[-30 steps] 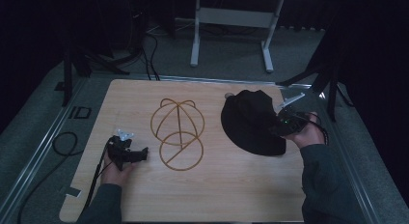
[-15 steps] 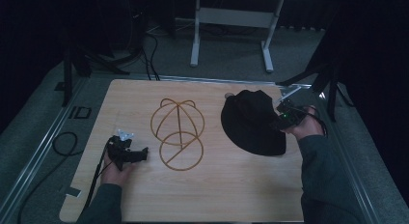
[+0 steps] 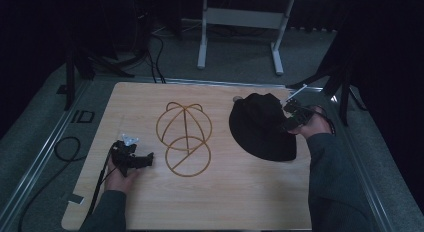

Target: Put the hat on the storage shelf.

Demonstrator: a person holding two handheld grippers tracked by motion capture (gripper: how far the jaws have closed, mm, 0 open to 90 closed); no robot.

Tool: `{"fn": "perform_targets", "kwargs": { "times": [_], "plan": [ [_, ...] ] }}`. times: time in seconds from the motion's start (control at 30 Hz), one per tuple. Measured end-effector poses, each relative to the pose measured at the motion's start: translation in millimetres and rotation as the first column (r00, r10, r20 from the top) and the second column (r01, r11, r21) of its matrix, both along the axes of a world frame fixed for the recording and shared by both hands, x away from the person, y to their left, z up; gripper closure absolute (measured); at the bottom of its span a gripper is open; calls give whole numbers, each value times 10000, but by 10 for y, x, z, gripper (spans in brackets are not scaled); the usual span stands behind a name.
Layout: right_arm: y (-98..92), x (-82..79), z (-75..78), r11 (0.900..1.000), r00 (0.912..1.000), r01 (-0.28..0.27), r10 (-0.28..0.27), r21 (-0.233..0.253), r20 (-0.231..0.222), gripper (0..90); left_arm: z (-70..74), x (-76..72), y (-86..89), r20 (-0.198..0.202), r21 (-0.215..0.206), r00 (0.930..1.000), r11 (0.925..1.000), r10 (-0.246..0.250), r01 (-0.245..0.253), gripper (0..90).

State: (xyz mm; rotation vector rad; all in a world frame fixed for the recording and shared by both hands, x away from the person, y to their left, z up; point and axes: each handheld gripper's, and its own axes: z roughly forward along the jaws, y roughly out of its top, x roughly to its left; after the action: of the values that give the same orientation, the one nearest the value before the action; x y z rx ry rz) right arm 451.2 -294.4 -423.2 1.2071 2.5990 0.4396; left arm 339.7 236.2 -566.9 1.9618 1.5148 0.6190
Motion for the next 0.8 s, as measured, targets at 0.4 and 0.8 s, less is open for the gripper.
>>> {"fn": "perform_targets", "kwargs": {
  "times": [0.4, 0.8],
  "plan": [
    [57, 155, -41, 9999, 9992, 68, -64, 121, -394, 463, 1, 0, 0, -6, 2, 10000, 10000, -1, 1, 13],
    [141, 319, -183, 9996, 9948, 84, -110, -264, -1015, 501, 1, 0, 0, -9, 4, 10000, 10000, 0, 0, 13]
  ]
}}
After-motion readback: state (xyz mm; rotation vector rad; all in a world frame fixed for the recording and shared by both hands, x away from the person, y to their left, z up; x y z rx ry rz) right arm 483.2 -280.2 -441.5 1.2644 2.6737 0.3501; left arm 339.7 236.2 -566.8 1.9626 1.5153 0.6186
